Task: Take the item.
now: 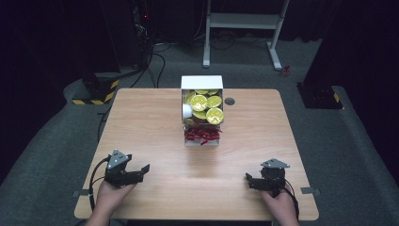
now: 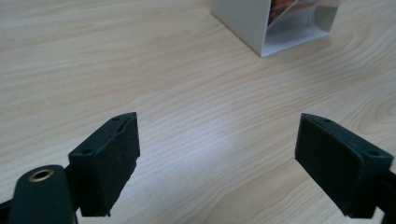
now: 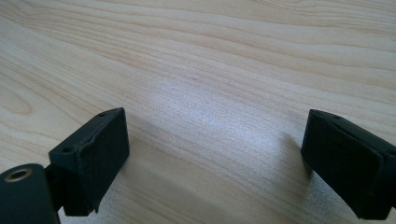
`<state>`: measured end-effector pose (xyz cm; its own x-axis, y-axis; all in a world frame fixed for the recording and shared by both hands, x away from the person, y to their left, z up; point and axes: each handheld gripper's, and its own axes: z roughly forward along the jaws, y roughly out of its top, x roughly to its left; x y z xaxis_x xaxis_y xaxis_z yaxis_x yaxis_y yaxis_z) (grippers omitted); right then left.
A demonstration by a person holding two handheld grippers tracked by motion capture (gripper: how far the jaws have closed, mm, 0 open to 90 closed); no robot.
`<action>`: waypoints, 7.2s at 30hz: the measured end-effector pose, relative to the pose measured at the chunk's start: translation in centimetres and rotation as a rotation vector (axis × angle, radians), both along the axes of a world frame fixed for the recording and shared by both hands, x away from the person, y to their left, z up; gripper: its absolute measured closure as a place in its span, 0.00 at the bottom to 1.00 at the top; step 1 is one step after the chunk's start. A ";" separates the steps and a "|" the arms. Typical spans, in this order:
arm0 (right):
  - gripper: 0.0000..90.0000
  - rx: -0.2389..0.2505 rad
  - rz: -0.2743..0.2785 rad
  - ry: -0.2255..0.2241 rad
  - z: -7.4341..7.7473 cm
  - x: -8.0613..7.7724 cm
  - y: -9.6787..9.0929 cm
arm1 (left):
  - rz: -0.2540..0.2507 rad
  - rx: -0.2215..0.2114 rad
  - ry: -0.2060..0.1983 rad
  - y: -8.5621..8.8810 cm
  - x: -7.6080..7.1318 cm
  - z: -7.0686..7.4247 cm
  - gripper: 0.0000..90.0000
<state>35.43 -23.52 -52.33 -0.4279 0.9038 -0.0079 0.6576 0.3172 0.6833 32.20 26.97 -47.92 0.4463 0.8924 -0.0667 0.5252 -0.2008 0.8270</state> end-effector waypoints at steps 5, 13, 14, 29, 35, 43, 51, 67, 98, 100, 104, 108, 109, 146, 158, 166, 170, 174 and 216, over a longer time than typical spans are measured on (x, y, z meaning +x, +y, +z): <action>0.08 0.005 0.001 -0.006 -0.1 -0.1 -0.1 | -0.023 0.015 -0.040 -0.6 0.7 1.4 0.16; 0.08 0.008 0.004 -0.013 -0.1 0.0 -0.1 | -0.039 0.035 -0.072 -1.6 1.7 2.9 0.16; 0.08 0.008 0.004 -0.013 -0.1 0.0 -0.2 | -0.042 0.030 -0.075 -1.7 1.7 3.1 0.16; 0.08 0.009 -0.004 -0.010 -0.1 -0.2 -0.1 | -0.061 -0.012 -0.128 -2.6 1.9 5.0 0.16; 0.08 0.008 -0.003 -0.011 -0.1 -0.2 -0.1 | -0.073 -0.038 -0.150 -3.3 1.8 5.8 0.16; 0.08 0.007 -0.003 -0.012 -0.1 -0.3 -0.1 | -0.090 -0.046 -0.181 -4.8 1.7 6.7 0.16; 0.08 0.007 -0.004 -0.015 -0.1 -0.4 -0.1 | -0.093 -0.053 -0.190 -5.2 2.1 7.6 0.16; 0.08 0.006 0.000 -0.016 -0.1 -0.4 -0.1 | -0.122 -0.084 -0.200 -5.3 2.3 9.7 0.17; 0.08 0.010 -0.004 -0.011 -0.1 -0.5 -0.1 | -0.193 -0.069 -0.249 -9.4 4.1 13.6 0.17; 0.08 0.006 0.001 -0.015 -0.1 -0.4 -0.1 | -0.197 -0.078 -0.249 -9.7 4.3 13.7 0.17; 0.08 0.006 0.002 -0.015 -0.1 -0.4 -0.1 | -0.204 -0.088 -0.250 -10.3 4.8 13.9 0.17; 0.08 0.006 0.001 -0.015 -0.1 -0.4 -0.1 | -0.204 -0.102 -0.250 -10.6 5.2 14.0 0.17; 0.08 0.006 0.002 -0.015 -0.1 -0.4 -0.1 | -0.202 -0.101 -0.251 -10.7 5.3 14.1 0.17; 0.08 0.001 0.016 -0.015 -0.1 -0.3 -0.2 | -0.171 -0.040 -0.252 -14.4 8.5 15.5 0.17; 0.08 0.003 0.014 -0.013 -0.1 -0.3 -0.1 | -0.169 -0.030 -0.263 -15.6 9.6 15.5 0.17; 0.08 0.003 0.013 -0.013 -0.1 -0.3 -0.1 | -0.163 -0.031 -0.251 -15.8 10.5 15.4 0.20; 0.08 0.002 0.014 -0.014 -0.1 -0.3 -0.2 | -0.165 -0.024 -0.261 -16.1 10.6 15.4 0.24; 0.08 0.002 0.014 -0.015 -0.1 -0.3 -0.2 | -0.162 -0.011 -0.266 -16.5 10.9 15.4 0.28; 0.08 0.005 0.031 -0.016 -0.1 -0.1 0.0 | -0.122 0.042 -0.263 -18.1 12.5 14.2 0.38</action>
